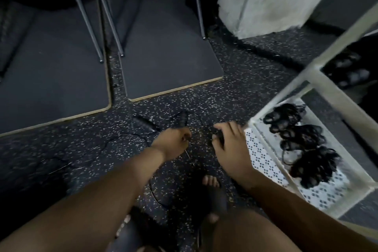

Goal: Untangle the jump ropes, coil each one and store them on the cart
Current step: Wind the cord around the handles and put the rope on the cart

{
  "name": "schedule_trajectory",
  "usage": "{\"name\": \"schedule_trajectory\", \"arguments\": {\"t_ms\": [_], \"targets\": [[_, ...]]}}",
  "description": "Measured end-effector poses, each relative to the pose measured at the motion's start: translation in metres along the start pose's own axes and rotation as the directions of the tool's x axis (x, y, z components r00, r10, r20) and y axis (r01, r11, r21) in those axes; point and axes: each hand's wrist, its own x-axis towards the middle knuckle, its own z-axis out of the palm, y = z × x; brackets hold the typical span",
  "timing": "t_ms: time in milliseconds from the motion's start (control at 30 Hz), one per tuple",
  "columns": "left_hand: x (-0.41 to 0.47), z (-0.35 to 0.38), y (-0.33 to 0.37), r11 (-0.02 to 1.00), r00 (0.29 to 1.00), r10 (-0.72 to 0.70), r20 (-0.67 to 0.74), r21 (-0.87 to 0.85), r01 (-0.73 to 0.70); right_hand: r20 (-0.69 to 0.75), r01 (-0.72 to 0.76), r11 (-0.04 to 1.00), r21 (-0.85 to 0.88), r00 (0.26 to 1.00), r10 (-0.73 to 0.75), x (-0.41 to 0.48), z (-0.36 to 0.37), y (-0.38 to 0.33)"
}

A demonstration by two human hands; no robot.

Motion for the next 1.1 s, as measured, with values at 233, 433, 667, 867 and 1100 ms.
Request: {"name": "schedule_trajectory", "arguments": {"t_ms": [233, 433, 667, 867, 1100], "targets": [[0.035, -0.011, -0.116, 0.963, 0.963, -0.256, -0.078, -0.106, 0.247, 0.296, -0.156, 0.985, 0.074, 0.946, 0.128, 0.065, 0.111, 0.006], [0.083, 0.005, -0.198, 0.876, 0.880, -0.467, -0.091, -0.183, 0.446, 0.455, -0.423, 0.903, 0.069, 0.819, 0.349, 0.123, 0.189, 0.020], [0.124, 0.032, -0.247, 0.675, 0.708, -0.699, -0.096, -0.415, 0.610, 0.428, -0.492, 0.870, -0.010, 0.785, 0.449, 0.159, 0.260, 0.043], [0.143, 0.052, -0.268, 0.450, 0.539, -0.842, -0.028, -0.590, 0.671, 0.404, -0.572, 0.818, -0.058, 0.736, 0.543, 0.186, 0.295, 0.052], [0.136, 0.044, -0.257, 0.494, 0.626, -0.779, -0.028, -0.641, 0.587, 0.421, -0.575, 0.812, 0.099, 0.764, 0.489, 0.172, 0.282, 0.046]]}}
